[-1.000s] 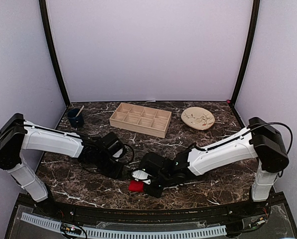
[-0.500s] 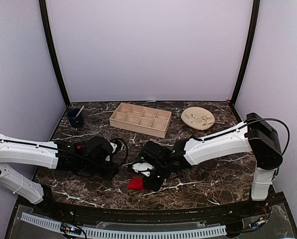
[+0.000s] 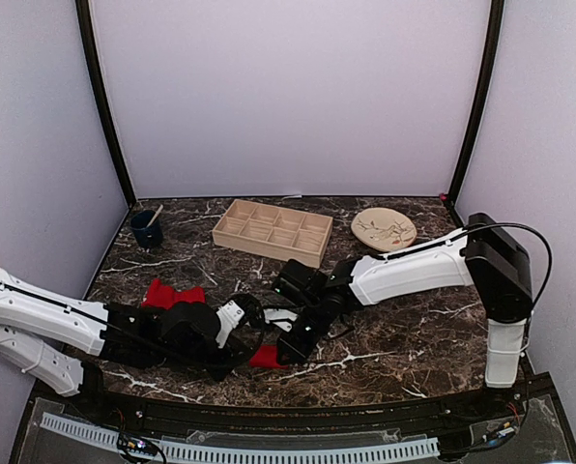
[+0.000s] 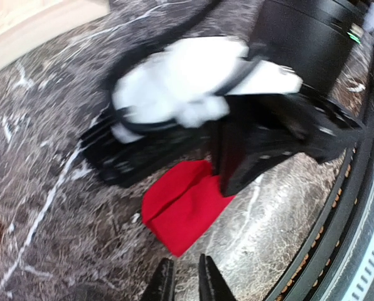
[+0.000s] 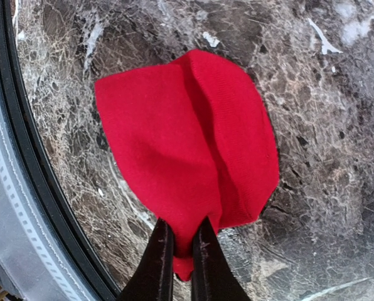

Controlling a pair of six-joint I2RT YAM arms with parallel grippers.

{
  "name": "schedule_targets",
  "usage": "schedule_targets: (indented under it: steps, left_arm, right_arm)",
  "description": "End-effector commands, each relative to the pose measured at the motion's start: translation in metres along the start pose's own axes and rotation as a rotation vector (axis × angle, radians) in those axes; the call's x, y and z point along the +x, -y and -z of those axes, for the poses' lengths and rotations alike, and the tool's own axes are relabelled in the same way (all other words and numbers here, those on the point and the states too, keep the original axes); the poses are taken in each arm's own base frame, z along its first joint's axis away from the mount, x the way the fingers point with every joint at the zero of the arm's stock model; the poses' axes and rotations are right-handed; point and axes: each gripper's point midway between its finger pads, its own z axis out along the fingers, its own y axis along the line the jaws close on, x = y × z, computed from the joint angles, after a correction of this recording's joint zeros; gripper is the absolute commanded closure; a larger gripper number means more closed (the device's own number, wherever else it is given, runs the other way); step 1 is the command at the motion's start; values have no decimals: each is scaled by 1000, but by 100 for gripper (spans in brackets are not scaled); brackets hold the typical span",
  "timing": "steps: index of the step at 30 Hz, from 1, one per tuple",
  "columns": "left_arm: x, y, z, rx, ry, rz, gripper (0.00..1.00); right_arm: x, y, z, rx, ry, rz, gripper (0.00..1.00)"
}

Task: Roll the socks
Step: Roll the sock at the center of the board, then pick up the sock from the center of the board.

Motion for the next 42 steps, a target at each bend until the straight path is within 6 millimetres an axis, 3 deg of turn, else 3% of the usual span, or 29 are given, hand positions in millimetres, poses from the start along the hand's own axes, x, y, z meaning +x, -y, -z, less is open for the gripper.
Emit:
schedule_targets:
  steps: [1,6,10,18,23,42]
  left_arm:
    - [-8,22,-4,65,48,-118,82]
    - [-6,37,-9,109,33,-209,70]
    - [-1,45,-13,113,11,-274,66]
    - [9,54,-29,54,-34,-398,66]
    - [13,45,-40,-44,-62,-438,66]
    - [28,42,-45,-57,-90,-537,68]
  right_arm:
    - [9,-6,-7,-81,-53,-45,94]
    - [13,-5,-10,-127,-71,-77,94]
    - [11,-5,-6,-192,-60,-115,93]
    - [10,-4,-4,-237,-64,-146,93]
    - [11,-5,-6,-252,-69,-153,93]
    - [12,-6,-7,-294,-79,-170,93]
